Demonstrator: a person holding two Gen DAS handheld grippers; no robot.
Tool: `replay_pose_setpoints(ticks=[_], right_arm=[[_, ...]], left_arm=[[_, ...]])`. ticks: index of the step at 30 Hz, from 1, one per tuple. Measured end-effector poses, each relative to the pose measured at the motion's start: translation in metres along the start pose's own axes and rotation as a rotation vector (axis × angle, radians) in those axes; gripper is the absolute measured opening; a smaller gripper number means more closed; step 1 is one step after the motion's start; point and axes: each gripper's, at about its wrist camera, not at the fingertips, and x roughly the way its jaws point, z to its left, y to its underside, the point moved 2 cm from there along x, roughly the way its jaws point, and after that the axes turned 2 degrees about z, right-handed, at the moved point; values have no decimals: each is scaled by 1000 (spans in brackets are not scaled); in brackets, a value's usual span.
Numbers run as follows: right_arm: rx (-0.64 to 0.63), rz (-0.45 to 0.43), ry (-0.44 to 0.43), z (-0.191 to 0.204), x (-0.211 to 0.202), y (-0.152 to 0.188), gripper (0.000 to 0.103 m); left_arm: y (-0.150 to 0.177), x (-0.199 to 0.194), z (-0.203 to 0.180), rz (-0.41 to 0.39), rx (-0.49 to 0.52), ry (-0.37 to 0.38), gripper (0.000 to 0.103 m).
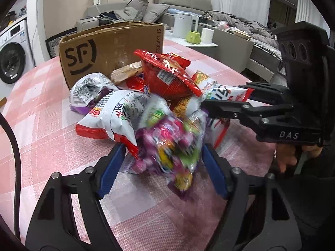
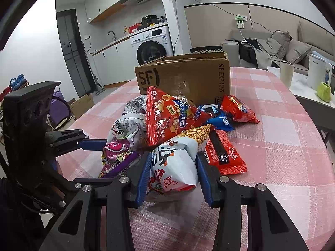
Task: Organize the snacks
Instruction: 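Lift the white bag with the right tool while the left tool lifts the purple bag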
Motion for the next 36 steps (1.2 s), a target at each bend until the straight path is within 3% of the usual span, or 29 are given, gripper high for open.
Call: replay_pose_setpoints(ticks=[11,19,31,32,33,35,36], right_arm=[[4,-6,-6,-2,-1,0,43],[4,-4,-14,-2,-3,0,43],[9,-7,-21,-4,-6,1,43],[9,-7,-21,-4,-6,1,43],[10,-7,-22,-5,-6,1,43],[10,-10,-21,-4,-6,1,43],[12,-12,-21,-5,-7,1,43]], left_arm=[[-1,-22,-2,-93,4,50,75],[-5,-34,-23,-139,87,61,75],[-8,-6,-26,-44,163,-13,79],[-8,-5,-25,-37,159,-13,79],[-8,-5,-24,-39,154,-17,68],[-8,-7,-19,-42,142,-21,58],[-9,-9,-16,-49,132,4,45]])
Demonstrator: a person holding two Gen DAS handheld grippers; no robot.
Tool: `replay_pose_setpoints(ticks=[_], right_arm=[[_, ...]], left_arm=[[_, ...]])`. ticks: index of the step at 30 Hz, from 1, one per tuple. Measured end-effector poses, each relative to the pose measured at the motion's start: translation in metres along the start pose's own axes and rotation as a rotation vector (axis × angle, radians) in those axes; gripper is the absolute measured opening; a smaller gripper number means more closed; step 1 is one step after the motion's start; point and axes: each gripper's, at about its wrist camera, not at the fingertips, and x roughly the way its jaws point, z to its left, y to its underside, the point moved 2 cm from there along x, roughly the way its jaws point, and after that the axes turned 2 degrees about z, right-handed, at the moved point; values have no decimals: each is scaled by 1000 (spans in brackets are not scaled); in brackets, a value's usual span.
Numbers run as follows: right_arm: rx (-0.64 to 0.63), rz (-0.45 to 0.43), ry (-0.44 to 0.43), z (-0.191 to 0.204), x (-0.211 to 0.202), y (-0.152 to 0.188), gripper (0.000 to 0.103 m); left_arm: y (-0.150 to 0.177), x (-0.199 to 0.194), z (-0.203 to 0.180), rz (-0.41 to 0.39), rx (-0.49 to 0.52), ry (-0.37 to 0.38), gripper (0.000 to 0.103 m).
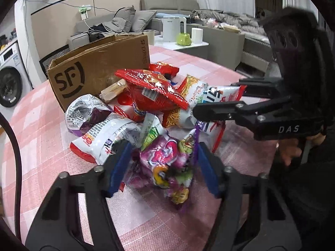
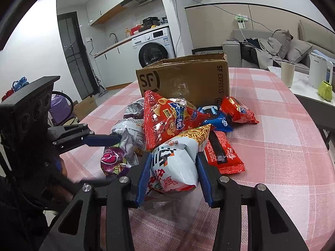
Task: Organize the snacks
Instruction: 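Lift the white bag with the right tool while the left tool lifts the purple bag, then lower both bags into the cardboard box and open both tools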
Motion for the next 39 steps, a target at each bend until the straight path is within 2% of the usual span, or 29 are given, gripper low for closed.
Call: replay_pose_setpoints(ticks=[4,9,14,25,32,39], right_arm=[[5,-12,0,0,-4,-1,43],[8,-30,4,-1,-10,-2,43],[23,-57,10,-5,-21,-1,43],[28,-168,17,-4,-57,-11,43],[23,-204,16,-1,-66,-24,43],[30,-225,-12,4,-66,-50,43]], left_arm=[[-1,-7,5,-16,-22,33,42],[-1,-15,3,-39,-18,39,41],[-7,-36,3,-101,-33,51,41],[-20,-74,25,-197,-158,-10,41],[-31,-86,36,-227,-197,-54,41],[-51,-96,48,-262,-232,-119,41]])
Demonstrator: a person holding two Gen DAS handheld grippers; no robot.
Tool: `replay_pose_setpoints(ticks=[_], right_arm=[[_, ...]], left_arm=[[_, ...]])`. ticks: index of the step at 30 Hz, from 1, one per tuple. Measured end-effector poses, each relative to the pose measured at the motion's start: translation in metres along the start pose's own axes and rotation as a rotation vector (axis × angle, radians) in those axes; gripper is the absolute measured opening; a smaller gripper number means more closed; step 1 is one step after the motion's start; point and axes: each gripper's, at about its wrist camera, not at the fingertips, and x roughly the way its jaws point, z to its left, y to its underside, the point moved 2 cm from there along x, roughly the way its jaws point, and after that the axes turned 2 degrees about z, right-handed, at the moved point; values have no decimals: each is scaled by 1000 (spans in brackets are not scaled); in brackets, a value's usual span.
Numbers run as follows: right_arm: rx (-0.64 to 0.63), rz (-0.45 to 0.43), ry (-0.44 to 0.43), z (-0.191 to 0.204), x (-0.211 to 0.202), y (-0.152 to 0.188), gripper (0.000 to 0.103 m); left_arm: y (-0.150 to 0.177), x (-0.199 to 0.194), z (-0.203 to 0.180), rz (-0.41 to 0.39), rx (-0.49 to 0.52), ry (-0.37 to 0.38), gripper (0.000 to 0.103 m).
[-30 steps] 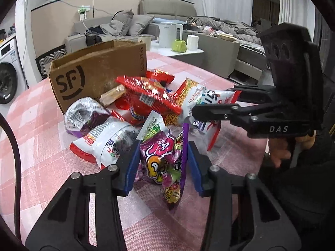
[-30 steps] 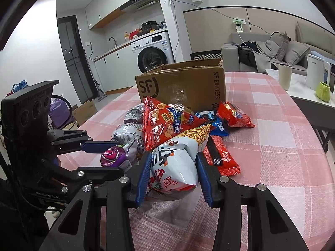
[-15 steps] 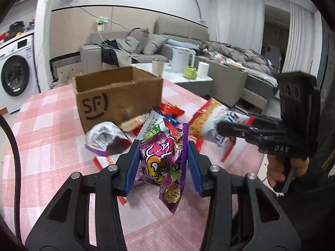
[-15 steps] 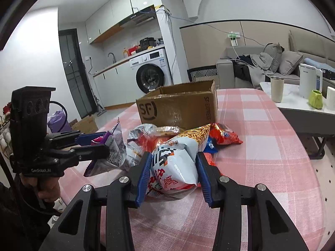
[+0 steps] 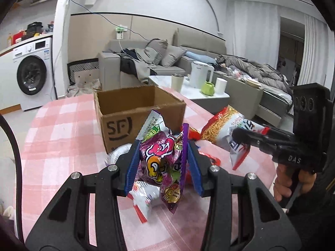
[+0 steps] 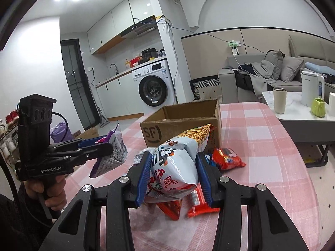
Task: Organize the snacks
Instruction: 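Lower both bags into the cardboard box and open both tools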
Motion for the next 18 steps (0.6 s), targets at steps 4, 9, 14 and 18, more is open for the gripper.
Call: replay_pose_setpoints(ticks=[4,9,14,18], right_arm=[[5,-4,-18,5,7,-13,43],[13,-6,-43,8,18,-27,43],[14,-13,-47,10,29,-42,43],[10,-14,-35,12,39,-55,43]], left_arm=[[-15,-2,8,-21,-27,-38,41],[-34,-1,15,-46,-28,-74,41],[-50,7,26,-47,-48,-87,41],[-65,18,34,-46,-69,-89,41]])
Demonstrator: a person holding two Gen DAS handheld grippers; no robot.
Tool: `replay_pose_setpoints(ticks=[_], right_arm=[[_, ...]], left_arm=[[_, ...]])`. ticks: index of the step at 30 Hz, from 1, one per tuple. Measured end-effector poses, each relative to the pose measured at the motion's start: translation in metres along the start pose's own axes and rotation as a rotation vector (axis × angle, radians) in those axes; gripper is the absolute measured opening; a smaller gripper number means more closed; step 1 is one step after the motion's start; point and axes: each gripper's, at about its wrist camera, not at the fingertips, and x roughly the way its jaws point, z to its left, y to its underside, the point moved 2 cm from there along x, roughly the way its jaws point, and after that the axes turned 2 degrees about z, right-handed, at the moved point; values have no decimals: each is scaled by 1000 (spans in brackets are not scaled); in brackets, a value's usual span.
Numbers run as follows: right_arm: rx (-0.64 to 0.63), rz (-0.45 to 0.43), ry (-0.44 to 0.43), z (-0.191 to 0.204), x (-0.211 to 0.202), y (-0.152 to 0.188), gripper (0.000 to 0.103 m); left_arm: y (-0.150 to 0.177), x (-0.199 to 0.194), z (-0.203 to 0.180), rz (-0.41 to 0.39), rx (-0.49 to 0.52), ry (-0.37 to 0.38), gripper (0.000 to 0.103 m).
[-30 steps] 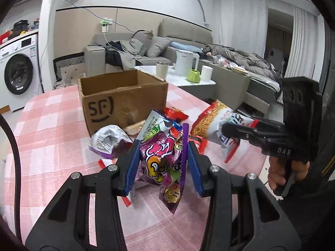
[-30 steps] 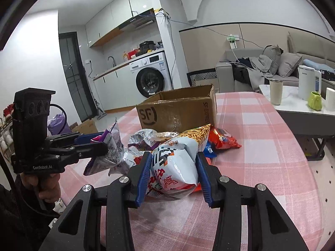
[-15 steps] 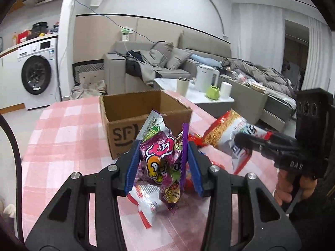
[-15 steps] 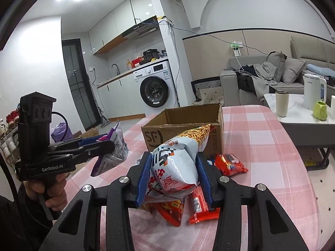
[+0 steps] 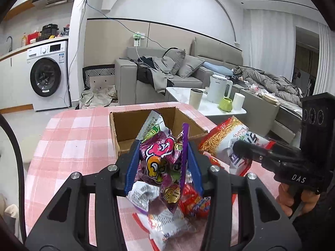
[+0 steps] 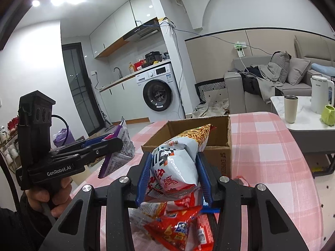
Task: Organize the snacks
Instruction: 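Lower both bags into the cardboard box and open both tools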
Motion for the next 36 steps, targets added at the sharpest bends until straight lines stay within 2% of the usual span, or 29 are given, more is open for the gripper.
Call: replay_pose_setpoints(ticks=[13,24,36], right_arm=[[45,3,22,-17,34,-45,43],[59,33,40,-29,71,-56,43],[138,55,74,-53,107,-62,43]], left_arm=[[-40,61,28,41,-45,-32,41],[-47,108,32,62,-42,-65,41],[-49,144,34,60,-56,-85,41]])
